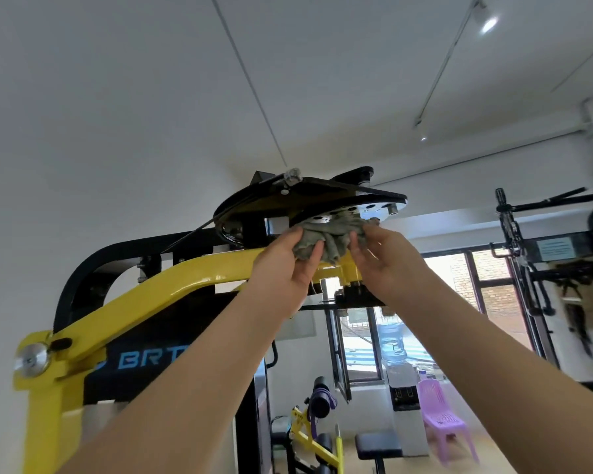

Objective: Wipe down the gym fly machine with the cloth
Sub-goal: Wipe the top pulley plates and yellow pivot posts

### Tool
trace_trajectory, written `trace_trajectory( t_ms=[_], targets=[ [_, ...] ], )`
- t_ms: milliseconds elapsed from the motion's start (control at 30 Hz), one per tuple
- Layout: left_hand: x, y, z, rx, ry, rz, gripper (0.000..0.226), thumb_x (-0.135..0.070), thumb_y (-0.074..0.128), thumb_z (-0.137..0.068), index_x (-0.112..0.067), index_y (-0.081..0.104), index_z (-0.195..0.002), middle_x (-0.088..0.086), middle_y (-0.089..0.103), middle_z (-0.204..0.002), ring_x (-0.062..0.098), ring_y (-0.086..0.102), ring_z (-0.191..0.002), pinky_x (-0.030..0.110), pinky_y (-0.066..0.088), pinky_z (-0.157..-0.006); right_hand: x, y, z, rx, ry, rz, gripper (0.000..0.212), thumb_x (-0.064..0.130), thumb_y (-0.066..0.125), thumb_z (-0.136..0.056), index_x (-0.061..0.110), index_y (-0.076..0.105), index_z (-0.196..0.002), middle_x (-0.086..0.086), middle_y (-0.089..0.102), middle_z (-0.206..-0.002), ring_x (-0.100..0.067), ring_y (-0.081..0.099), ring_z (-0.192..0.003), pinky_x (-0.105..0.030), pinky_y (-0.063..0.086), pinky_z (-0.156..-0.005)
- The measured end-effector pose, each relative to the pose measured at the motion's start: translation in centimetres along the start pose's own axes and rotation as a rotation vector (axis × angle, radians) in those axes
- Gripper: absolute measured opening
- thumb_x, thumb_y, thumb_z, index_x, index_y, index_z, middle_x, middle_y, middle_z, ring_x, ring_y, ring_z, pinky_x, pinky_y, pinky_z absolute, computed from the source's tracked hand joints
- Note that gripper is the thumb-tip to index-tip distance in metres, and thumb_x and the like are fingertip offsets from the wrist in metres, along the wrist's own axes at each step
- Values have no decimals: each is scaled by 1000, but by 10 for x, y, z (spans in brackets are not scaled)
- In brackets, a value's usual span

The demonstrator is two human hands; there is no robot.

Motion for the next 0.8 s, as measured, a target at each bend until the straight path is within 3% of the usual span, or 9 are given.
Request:
trace_trajectory(
  t_ms=[200,300,367,467,533,667,800],
  targets=[
    [13,16,-26,-131,-35,-26,29,-13,74,-90,-3,67,-117,18,72,-111,29,74,-88,26,61,-57,14,-10,-19,-45,32,18,30,-5,62,-94,-4,61,-124,-21,65,-121,-28,68,-104,-27,62,-75],
    [7,32,-30,-133,-2,35,30,-9,73,-90,-5,66,-119,16,71,-110,28,73,-82,28,61,-55,26,-2,-30,31,78,-65,13,-5,48,-101,5,57,-101,-6,59,-107,-15,62,-102,-27,57,-92],
    [8,39,-27,-129,20,47,26,-7,73,-90,-5,65,-114,16,70,-107,27,72,-79,27,60,-53,32,3,-34,67,115,-117,22,-6,41,-104,12,51,-98,4,50,-100,-11,58,-98,-23,53,-96],
    [13,42,-17,-74,57,53,23,-7,72,-91,-2,66,-112,16,72,-109,27,73,-89,28,63,-63,30,-2,-26,71,-62,-7,16,-9,55,-96,1,57,-108,-11,61,-101,-17,65,-91,-23,61,-70],
    [12,42,-6,-25,84,81,20,-6,71,-91,-1,67,-110,17,73,-109,26,74,-93,30,64,-71,34,-4,-20,77,-72,-36,17,-10,61,-92,-1,60,-106,-17,65,-100,-24,68,-91,-28,63,-70],
    [10,44,17,36,186,12,17,-4,69,-91,0,69,-107,18,74,-109,26,75,-96,31,63,-76,50,-9,-12,132,-203,90,17,-8,64,-91,0,63,-105,-19,70,-103,-25,74,-89,-26,60,-74],
    [12,48,38,23,486,-444,14,-1,76,-85,-8,72,-96,10,76,-98,20,77,-89,28,61,-77,65,-9,-13,132,-475,343,16,-10,69,-87,4,71,-95,-13,73,-96,-23,75,-89,-28,60,-82]
  ],
)
Point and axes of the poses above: each hand's wrist, its own z-axis away from the middle knuckle, its own y-axis out of the palm, x = y × z, the point moved 1 cm from there along -z, towards the middle knuckle
